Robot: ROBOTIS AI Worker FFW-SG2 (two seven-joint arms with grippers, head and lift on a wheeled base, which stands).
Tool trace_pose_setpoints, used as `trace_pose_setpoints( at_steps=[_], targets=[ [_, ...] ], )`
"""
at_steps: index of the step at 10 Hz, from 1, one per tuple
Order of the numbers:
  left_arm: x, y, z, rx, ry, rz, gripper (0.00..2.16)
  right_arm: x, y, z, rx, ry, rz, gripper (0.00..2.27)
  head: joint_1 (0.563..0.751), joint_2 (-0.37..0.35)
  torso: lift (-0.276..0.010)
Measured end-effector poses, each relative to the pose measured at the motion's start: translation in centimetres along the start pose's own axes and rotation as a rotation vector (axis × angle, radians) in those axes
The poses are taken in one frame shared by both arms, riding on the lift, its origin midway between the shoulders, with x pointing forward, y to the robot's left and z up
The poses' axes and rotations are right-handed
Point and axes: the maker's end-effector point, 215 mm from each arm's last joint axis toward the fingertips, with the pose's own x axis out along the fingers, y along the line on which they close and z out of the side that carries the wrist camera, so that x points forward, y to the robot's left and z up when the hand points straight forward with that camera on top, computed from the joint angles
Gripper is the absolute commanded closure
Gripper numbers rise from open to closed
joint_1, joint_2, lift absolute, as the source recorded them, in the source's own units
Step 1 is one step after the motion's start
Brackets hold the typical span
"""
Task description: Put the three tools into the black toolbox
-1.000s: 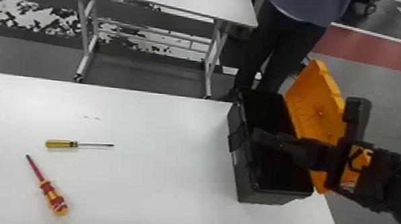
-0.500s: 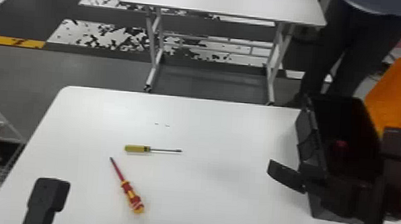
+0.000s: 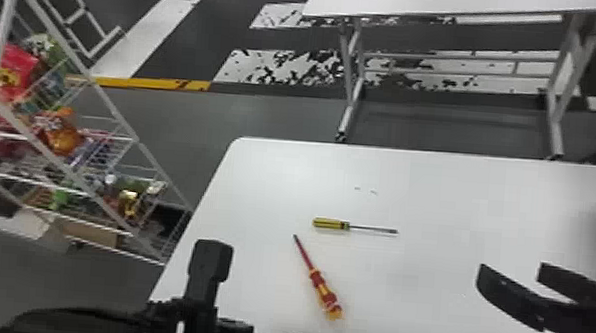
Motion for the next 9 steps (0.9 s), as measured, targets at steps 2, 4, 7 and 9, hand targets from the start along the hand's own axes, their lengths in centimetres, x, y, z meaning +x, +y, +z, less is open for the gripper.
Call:
trace_pose_setpoints(
  at_steps=[2, 4, 7, 9],
  targets=[
    [1.4, -0.4, 2.0, -0.001, -0.015, 0.029, 0.06, 0.0, 0.2, -0.6, 0.001, 0.009, 0.003, 0.07, 0.695, 0.340, -0.051],
    [3.2, -1.8, 3.5, 0.016, -0.012, 0.063, 0.06, 0.0, 0.4, -1.1, 0.002, 0.012, 0.010, 0.07, 0.695, 0.312, -0.051],
    [5.7, -3.8, 5.0, 0.031, 0.007, 0.126, 0.05, 0.0, 0.6, -1.1, -0.005, 0.009, 0.016, 0.07, 0.695, 0.258, -0.051],
    [7.0, -4.4, 5.7, 0.035, 0.025, 0.166, 0.05, -0.3, 0.6, -0.9, -0.006, 0.004, 0.029, 0.07, 0.695, 0.233, -0.051]
  ],
)
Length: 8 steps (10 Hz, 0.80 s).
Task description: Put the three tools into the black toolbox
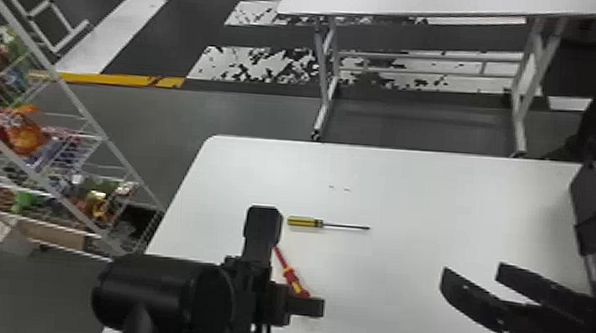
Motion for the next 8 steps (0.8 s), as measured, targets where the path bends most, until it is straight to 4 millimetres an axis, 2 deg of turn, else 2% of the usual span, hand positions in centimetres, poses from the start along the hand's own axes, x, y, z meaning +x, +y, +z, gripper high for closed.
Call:
trace_pose_setpoints(
  at_steps=[3, 6, 8],
  targets=[
    [2.1, -0.4, -0.9, 0.058, 0.054, 0.097, 0.05, -1.0, -0.7, 0.3, 0.013, -0.014, 0.010, 0.07, 0.695, 0.212, -0.051],
    [3.2, -1.1, 1.2, 0.075, -0.013, 0.149, 0.05, -2.3, -1.9, 1.1, 0.027, -0.046, 0.008, 0.06, 0.695, 0.151, -0.051],
    [3.8, -0.8, 1.8, 0.070, -0.025, 0.165, 0.05, -2.7, -2.5, 1.4, 0.029, -0.057, 0.003, 0.06, 0.695, 0.141, -0.051]
  ],
)
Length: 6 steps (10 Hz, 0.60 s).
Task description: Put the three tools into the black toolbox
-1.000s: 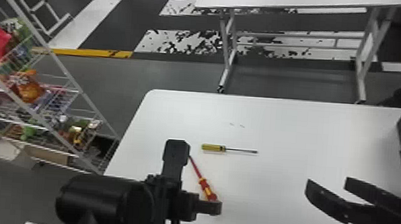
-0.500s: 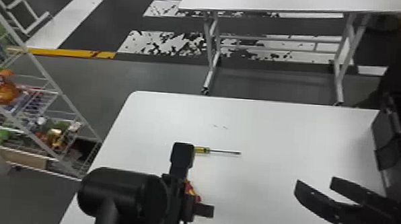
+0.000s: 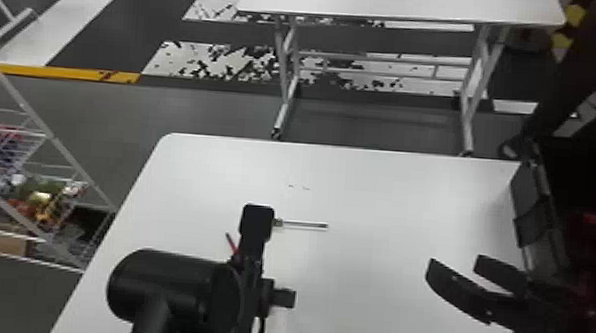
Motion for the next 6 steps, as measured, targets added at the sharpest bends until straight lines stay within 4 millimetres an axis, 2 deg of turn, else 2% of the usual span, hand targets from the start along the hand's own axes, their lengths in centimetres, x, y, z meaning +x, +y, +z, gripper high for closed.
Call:
trace_pose_setpoints(
  at_steps=[2, 6],
  targets=[
    [0.5, 0.1, 0.0, 0.004, 0.004, 0.011, 0.05, -0.2, -0.4, 0.2, 0.005, -0.008, -0.002, 0.06, 0.695, 0.136, -0.051],
    [1.3, 0.2, -1.6, 0.006, 0.032, 0.016, 0.05, -0.3, -1.0, 0.0, 0.021, -0.011, -0.010, 0.06, 0.695, 0.132, -0.051]
  ],
)
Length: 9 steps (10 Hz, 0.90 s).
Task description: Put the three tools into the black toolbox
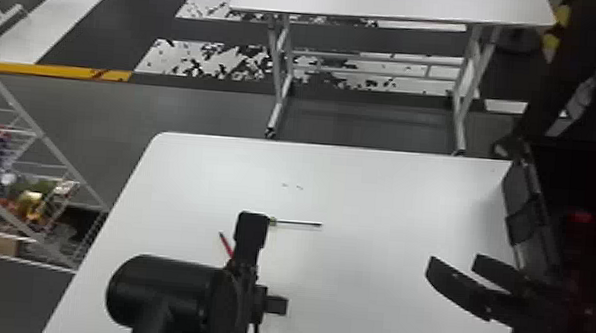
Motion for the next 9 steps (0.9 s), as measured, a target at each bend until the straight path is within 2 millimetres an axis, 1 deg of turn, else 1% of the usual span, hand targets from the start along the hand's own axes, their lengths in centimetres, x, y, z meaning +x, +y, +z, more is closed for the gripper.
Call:
trace_pose_setpoints(
  at_steps=[2, 4, 7, 9],
  targets=[
    [0.1, 0.8, -1.2, -0.016, 0.013, 0.008, 0.05, 0.2, -0.3, -0.4, 0.011, 0.005, -0.002, 0.06, 0.695, 0.148, -0.051],
    [0.0, 2.0, -1.9, -0.043, 0.017, 0.018, 0.05, 0.3, -0.4, -0.4, 0.013, 0.006, -0.004, 0.06, 0.695, 0.168, -0.051],
    [-0.2, 4.6, -2.7, -0.103, 0.017, 0.030, 0.04, 0.5, -0.7, -0.7, 0.022, 0.015, -0.010, 0.06, 0.695, 0.218, -0.051],
    [-0.3, 5.1, -3.5, -0.116, 0.025, 0.019, 0.05, 0.8, -0.6, -0.7, 0.024, 0.017, -0.005, 0.06, 0.695, 0.236, -0.051]
  ],
)
